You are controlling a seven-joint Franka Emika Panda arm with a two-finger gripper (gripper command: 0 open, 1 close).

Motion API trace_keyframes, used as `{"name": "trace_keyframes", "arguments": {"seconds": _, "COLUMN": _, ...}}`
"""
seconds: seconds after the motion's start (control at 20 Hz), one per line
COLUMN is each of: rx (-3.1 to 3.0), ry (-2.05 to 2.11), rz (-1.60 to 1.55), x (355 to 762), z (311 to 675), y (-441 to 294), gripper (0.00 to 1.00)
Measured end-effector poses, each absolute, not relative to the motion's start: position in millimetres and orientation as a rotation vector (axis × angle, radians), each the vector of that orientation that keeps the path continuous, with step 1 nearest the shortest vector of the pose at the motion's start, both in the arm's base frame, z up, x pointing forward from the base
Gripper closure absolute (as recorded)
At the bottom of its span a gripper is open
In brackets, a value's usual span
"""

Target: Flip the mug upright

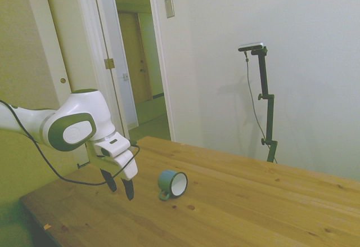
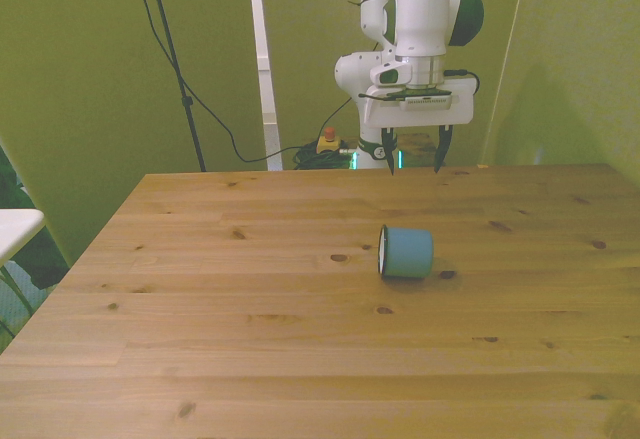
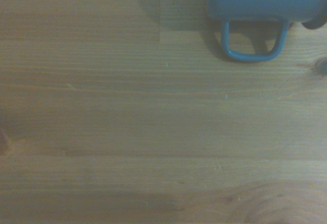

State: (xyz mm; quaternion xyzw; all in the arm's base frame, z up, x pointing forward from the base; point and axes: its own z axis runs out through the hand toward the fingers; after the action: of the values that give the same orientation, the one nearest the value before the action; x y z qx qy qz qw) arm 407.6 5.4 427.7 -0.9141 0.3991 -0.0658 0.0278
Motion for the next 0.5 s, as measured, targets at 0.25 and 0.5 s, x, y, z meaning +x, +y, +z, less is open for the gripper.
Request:
{"name": "trace_keyframes", "arguments": {"seconds": 0.25, "rx": -2.825, "ry": 1.169, "rz": -0.239, "x": 413.6, "z": 438.6, "y": -4.7, "gripper": 0.0}}
{"name": "trace_keyframes", "arguments": {"seconds": 0.5, "rx": -2.782, "ry": 1.174, "rz": -0.302, "x": 427.3, "z": 466.1, "y": -53.4, "gripper": 0.0}}
